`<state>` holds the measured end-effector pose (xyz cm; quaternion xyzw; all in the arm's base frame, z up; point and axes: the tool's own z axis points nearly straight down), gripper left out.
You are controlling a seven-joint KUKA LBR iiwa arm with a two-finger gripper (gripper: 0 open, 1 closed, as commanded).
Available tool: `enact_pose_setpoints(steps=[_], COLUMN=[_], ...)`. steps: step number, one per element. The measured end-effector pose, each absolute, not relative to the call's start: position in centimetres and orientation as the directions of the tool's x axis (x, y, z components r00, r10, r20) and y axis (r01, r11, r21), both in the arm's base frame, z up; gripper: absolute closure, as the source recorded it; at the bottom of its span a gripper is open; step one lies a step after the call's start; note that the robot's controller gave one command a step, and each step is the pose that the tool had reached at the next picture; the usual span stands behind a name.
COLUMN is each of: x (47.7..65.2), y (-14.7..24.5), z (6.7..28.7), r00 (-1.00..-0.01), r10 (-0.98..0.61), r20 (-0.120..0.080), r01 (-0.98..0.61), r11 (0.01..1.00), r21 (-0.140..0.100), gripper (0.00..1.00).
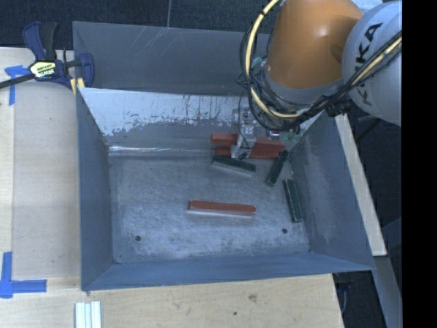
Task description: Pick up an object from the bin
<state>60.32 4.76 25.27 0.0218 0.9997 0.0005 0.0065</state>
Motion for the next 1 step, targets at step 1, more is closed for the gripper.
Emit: enact_pose_setpoints(steps=[1], x=[59.88], y=[1.53], z=[24.73], r00=[-0.997], r10=[-0.077], r20=[-0.002], r01=[-0.077], r11=[0.997], r21=[-0.001], gripper=[1.00])
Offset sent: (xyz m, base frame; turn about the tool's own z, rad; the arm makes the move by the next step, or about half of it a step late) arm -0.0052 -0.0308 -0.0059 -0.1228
